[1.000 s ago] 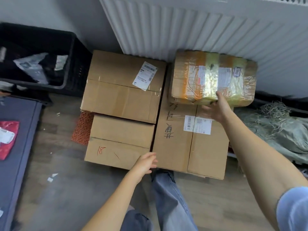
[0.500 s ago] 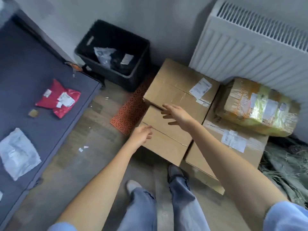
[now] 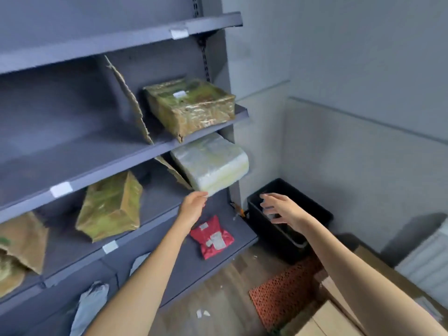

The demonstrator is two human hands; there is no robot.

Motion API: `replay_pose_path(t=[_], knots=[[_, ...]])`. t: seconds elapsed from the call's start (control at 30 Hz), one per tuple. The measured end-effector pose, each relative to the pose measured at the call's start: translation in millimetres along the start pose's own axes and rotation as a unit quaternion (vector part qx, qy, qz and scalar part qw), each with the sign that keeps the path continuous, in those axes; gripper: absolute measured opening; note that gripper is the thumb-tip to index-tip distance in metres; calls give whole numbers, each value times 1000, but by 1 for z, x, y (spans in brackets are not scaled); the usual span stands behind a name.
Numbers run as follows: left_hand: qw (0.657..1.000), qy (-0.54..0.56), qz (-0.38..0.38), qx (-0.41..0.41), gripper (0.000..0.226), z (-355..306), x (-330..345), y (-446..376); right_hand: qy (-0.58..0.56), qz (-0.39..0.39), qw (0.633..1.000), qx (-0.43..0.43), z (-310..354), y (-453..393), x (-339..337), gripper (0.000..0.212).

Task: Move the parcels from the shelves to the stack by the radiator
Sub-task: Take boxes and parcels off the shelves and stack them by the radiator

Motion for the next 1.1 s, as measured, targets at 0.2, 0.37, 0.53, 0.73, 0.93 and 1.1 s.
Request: replay_pose_path(t=[0.2, 0.37, 0.53, 0.73, 0.93, 1.1], knots=[[991, -11, -95, 93, 43, -68, -40, -75, 4, -10, 996, -90, 117, -70, 0, 44], [989, 115, -54, -71, 82, -108, -70, -140, -99, 23, 993, -63, 186, -139, 13, 58], [963, 216, -88, -138, 87, -130, -83, -180, -181, 110, 977, 7, 211, -183, 48, 81], [973, 150, -75, -161, 80, -131, -76, -194, -280, 83, 956, 24, 236, -207, 81, 86], [985, 89, -51, -142, 81, -128, -80, -173, -346, 46, 937, 25, 240, -191, 86, 54], [989, 69, 73, -108, 81, -96, -68, -124, -369, 14, 929, 13, 177, -156, 69, 53]])
Point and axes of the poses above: each hand's wrist, its own y-axis away from the middle knuckle, its own x-axis out of the palm, z = x × y, the point moved 2 cm from there along -y, towards the middle knuckle, and after that the axes turned 2 degrees about x, right-handed, at the moved point
